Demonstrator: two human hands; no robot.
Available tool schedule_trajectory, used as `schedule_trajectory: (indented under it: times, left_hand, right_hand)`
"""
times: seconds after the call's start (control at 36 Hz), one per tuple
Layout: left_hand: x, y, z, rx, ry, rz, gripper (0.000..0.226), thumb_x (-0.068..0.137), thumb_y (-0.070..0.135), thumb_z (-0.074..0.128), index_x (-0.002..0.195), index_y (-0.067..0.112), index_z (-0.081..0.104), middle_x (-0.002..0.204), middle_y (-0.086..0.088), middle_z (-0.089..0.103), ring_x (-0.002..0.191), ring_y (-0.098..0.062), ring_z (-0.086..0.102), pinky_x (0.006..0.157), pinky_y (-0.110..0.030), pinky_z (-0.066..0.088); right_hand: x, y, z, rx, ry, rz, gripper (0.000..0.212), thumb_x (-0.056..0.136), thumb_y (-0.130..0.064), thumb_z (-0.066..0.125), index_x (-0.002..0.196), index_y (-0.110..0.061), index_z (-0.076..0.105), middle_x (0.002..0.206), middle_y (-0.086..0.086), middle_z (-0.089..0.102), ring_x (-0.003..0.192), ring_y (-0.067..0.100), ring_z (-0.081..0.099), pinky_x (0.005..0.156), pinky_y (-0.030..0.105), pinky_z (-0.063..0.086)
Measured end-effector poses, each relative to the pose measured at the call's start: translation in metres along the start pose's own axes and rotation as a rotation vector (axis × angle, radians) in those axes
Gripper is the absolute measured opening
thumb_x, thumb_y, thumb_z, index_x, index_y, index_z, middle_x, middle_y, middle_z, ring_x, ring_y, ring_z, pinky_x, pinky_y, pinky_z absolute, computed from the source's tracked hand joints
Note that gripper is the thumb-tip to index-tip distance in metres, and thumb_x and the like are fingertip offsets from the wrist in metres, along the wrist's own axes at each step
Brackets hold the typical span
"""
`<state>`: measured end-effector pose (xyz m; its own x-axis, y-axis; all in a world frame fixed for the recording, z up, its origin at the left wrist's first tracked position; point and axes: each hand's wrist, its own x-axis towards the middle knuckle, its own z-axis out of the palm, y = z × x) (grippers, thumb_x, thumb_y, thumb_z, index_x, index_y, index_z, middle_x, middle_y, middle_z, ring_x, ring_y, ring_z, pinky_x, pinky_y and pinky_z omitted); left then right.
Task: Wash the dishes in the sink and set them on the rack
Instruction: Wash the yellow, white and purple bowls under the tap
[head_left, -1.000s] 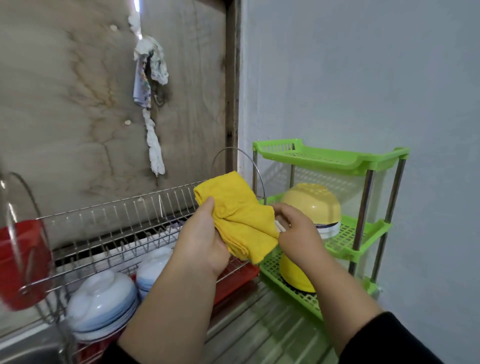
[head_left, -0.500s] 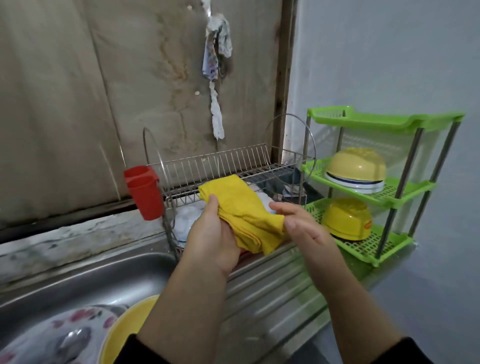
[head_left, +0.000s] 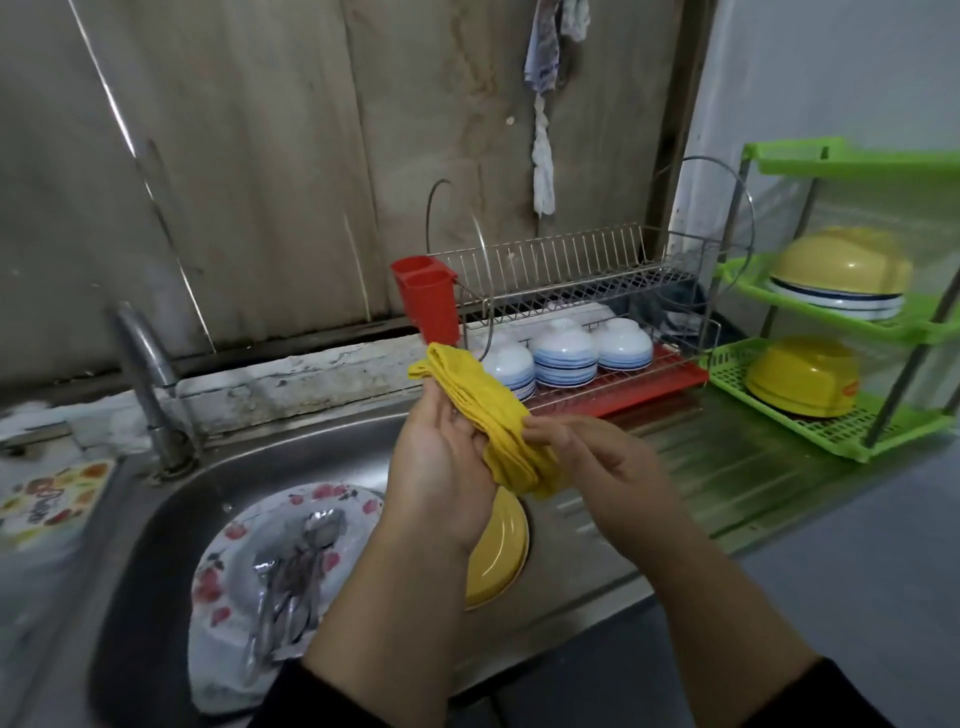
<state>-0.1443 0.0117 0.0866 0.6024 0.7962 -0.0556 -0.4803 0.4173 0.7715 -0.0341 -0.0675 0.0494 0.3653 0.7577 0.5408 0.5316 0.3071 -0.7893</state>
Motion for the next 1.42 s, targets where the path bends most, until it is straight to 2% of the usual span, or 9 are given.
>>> schedule_trajectory:
  times: [0.22, 0.36, 0.5, 0.83, 0.97, 1.08, 1.25, 1.33, 1.42]
  left_hand:
    - [-0.014, -0.004, -0.029, 0.274, -0.069, 0.017, 0.055, 0.098, 0.054, 0.017, 0.144, 0.031, 0.038, 0.142, 0.007, 0.049, 0.132, -0.017, 0.043, 0.114, -0.048, 0.023]
    - [-0.017, -0.004, -0.034, 0.388, -0.013, 0.014, 0.053, 0.099, 0.053, 0.015, 0.139, 0.033, 0.042, 0.143, 0.010, 0.046, 0.135, -0.013, 0.037, 0.109, -0.037, 0.024]
    - [-0.011, -0.004, -0.035, 0.406, 0.038, 0.052, 0.041, 0.100, 0.050, 0.013, 0.116, 0.045, 0.050, 0.127, 0.017, 0.056, 0.120, -0.007, 0.046, 0.104, -0.033, 0.029]
    - [0.009, -0.002, -0.027, 0.515, 0.260, 0.177, 0.030, 0.091, 0.035, 0.058, 0.117, 0.021, 0.055, 0.110, 0.002, 0.067, 0.099, -0.018, 0.064, 0.090, -0.043, 0.052]
    - [0.015, 0.010, -0.037, 0.759, 0.445, 0.364, 0.015, 0.099, 0.024, 0.046, 0.093, 0.036, 0.052, 0.090, 0.017, 0.060, 0.086, -0.007, 0.058, 0.081, -0.034, 0.049]
    - [0.014, 0.022, -0.047, 1.004, 0.509, 0.456, 0.021, 0.101, 0.028, 0.040, 0.120, 0.032, 0.047, 0.085, 0.025, 0.047, 0.081, -0.008, 0.049, 0.074, -0.027, 0.037]
    - [0.017, 0.024, -0.056, 1.229, 0.550, 0.435, 0.025, 0.102, 0.034, 0.035, 0.123, 0.024, 0.044, 0.082, 0.011, 0.051, 0.085, -0.020, 0.053, 0.067, -0.030, 0.038]
    - [0.017, 0.023, -0.057, 1.114, 0.577, 0.381, 0.016, 0.101, 0.037, 0.039, 0.106, 0.026, 0.050, 0.083, 0.011, 0.054, 0.085, -0.018, 0.058, 0.060, -0.025, 0.039]
    - [0.015, 0.026, -0.059, 0.507, 0.532, 0.134, 0.021, 0.094, 0.039, 0.055, 0.098, 0.019, 0.061, 0.099, -0.004, 0.068, 0.088, -0.024, 0.066, 0.077, -0.037, 0.054]
  right_hand:
    - [0.017, -0.018, 0.028, 0.010, -0.156, 0.174, 0.029, 0.096, -0.028, 0.050, 0.119, -0.045, 0.051, 0.093, 0.005, 0.065, 0.076, 0.003, 0.060, 0.068, 0.017, 0.048]
    - [0.021, -0.010, 0.042, -0.028, -0.209, 0.188, 0.017, 0.093, -0.039, 0.054, 0.085, -0.027, 0.063, 0.084, 0.019, 0.059, 0.071, 0.015, 0.052, 0.068, 0.035, 0.047]
    - [0.031, -0.004, 0.042, 0.069, -0.198, 0.232, 0.042, 0.096, -0.027, 0.051, 0.057, -0.019, 0.040, 0.051, -0.011, 0.034, 0.050, 0.005, 0.035, 0.052, 0.025, 0.030]
    - [0.050, 0.006, 0.029, 0.151, -0.208, 0.359, 0.037, 0.097, -0.029, 0.046, 0.070, -0.003, 0.044, 0.061, 0.004, 0.038, 0.059, 0.017, 0.040, 0.064, 0.032, 0.035]
    - [0.064, 0.008, 0.010, 0.172, -0.104, 0.363, 0.035, 0.101, -0.031, 0.038, 0.086, -0.003, 0.054, 0.080, 0.024, 0.052, 0.073, 0.018, 0.050, 0.068, 0.030, 0.040]
    - [0.077, 0.013, -0.005, 0.285, -0.087, 0.468, 0.035, 0.103, -0.036, 0.032, 0.083, -0.027, 0.060, 0.106, 0.009, 0.063, 0.098, 0.028, 0.061, 0.095, 0.049, 0.046]
    - [0.090, 0.020, -0.004, 0.587, -0.052, 0.655, 0.026, 0.103, -0.032, 0.034, 0.116, -0.024, 0.056, 0.095, 0.000, 0.060, 0.076, 0.015, 0.058, 0.062, 0.033, 0.047]
    - [0.087, 0.023, 0.001, 0.766, -0.113, 0.791, 0.043, 0.100, -0.041, 0.036, 0.122, -0.010, 0.057, 0.096, 0.003, 0.071, 0.069, 0.019, 0.066, 0.058, 0.035, 0.050]
    - [0.081, 0.029, 0.001, 0.925, -0.311, 0.754, 0.045, 0.093, -0.047, 0.037, 0.103, -0.012, 0.064, 0.086, 0.007, 0.074, 0.074, 0.022, 0.072, 0.060, 0.039, 0.058]
